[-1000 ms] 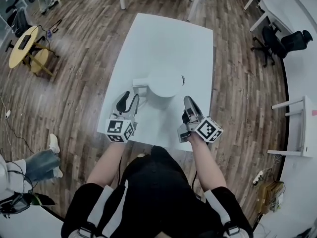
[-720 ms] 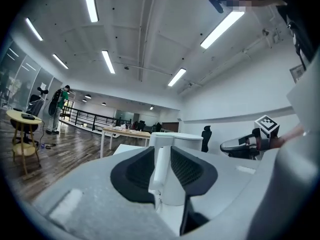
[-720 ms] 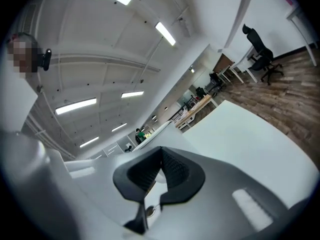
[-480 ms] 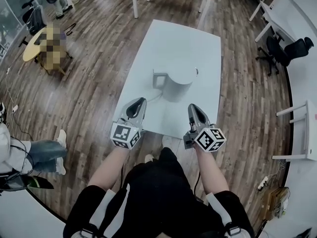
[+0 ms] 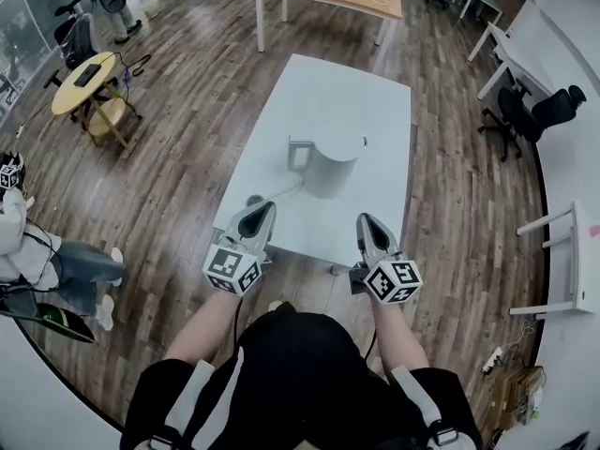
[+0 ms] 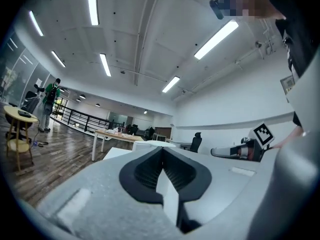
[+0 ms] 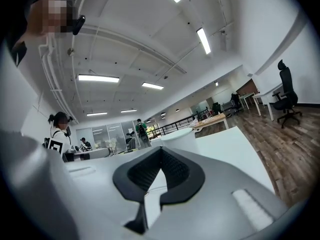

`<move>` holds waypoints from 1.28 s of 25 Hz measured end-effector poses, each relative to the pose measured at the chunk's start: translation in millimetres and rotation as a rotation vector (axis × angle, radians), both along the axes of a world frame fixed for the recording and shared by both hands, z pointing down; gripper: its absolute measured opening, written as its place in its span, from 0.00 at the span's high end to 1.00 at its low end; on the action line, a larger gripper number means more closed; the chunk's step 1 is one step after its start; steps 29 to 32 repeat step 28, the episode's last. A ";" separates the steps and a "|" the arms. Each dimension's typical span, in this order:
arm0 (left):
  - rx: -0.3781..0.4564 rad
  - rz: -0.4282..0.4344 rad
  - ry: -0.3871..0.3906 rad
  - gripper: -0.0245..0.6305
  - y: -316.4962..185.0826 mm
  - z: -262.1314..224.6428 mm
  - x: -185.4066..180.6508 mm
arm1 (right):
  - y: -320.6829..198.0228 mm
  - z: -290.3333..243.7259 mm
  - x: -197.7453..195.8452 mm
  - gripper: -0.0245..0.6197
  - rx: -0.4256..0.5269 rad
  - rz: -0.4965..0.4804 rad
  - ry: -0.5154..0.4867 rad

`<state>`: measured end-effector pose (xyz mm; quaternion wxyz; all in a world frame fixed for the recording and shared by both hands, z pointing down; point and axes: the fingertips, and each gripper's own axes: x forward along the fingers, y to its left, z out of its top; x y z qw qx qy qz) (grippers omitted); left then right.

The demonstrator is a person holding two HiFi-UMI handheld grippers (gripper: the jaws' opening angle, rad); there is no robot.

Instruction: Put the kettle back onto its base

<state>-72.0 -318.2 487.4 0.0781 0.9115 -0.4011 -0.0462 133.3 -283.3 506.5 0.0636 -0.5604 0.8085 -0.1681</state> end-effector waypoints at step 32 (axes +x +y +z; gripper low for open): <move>0.049 -0.108 0.007 0.96 33.0 -22.1 29.6 | 14.2 -28.5 31.5 0.96 0.083 -0.140 0.073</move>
